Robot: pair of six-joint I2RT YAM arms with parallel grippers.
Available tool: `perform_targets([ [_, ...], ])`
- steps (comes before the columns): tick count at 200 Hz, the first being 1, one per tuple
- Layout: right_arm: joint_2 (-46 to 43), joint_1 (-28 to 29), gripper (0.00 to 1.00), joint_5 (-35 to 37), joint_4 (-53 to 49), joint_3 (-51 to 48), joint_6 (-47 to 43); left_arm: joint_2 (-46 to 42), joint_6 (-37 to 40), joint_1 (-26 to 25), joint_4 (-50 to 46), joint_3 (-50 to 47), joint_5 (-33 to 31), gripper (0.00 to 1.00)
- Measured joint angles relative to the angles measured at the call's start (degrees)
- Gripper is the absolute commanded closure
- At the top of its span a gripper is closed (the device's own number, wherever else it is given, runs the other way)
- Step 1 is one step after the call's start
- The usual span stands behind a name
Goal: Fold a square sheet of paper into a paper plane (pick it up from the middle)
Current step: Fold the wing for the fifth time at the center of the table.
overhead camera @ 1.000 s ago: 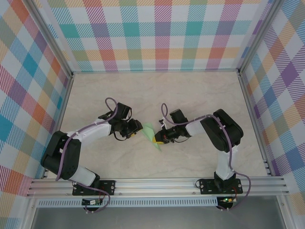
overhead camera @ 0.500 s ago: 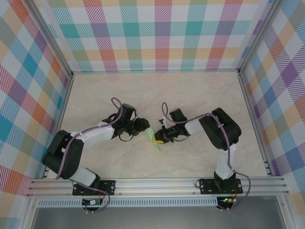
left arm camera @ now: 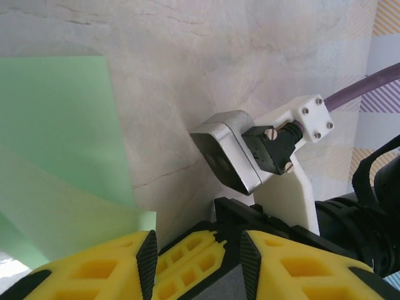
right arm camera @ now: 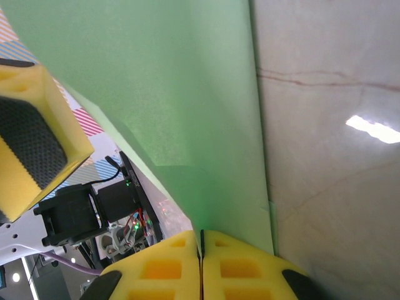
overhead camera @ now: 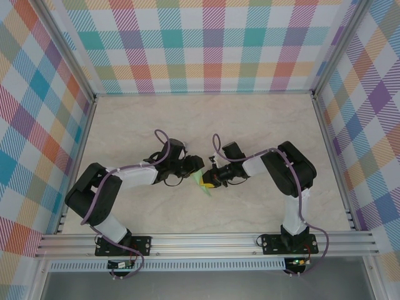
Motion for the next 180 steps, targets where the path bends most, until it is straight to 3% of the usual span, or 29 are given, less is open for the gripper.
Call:
perform_targets([
  [85,-0.5,0.1,0.87,0.9,-1.8,0.5,-0.1,6.5,-0.2,0.0,2.1,0.0,-4.0,0.59],
  [180,-2.8,0.6,0.85,5.0,-5.1,0.5,-1.1,6.8,0.1,0.0,1.7,0.5,-5.2,0.59],
])
